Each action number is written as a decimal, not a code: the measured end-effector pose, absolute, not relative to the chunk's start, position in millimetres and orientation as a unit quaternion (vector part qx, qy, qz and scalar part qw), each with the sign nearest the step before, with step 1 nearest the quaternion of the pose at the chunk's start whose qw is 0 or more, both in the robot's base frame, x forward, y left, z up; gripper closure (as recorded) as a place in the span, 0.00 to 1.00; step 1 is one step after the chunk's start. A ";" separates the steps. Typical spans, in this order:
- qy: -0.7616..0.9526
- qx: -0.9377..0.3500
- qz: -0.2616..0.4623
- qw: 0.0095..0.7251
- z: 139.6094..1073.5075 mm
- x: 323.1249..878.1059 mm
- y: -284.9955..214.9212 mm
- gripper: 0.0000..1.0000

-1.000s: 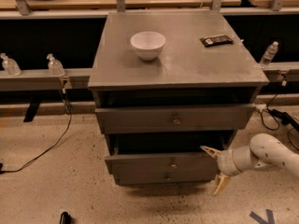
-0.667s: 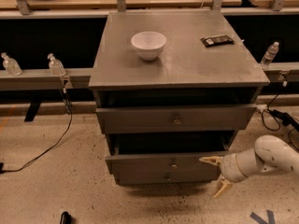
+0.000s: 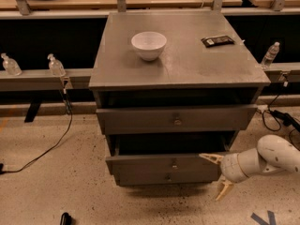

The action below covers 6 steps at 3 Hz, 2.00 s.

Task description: Open middle drawer

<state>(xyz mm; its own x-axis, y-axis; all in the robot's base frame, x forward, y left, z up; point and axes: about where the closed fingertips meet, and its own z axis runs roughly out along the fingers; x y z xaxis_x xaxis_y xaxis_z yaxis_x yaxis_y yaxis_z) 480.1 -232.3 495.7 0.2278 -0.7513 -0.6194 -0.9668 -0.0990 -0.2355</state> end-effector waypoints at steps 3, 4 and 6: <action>0.610 -0.712 0.175 0.301 461.7 561.5 -221.3 0.17; 0.623 -0.705 0.178 0.288 444.5 573.6 -224.0 0.21; 0.638 -0.700 0.177 0.266 428.8 572.7 -230.0 0.36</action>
Offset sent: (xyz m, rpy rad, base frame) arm 0.1086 0.0156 -0.0289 -0.0087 -0.0067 -0.0275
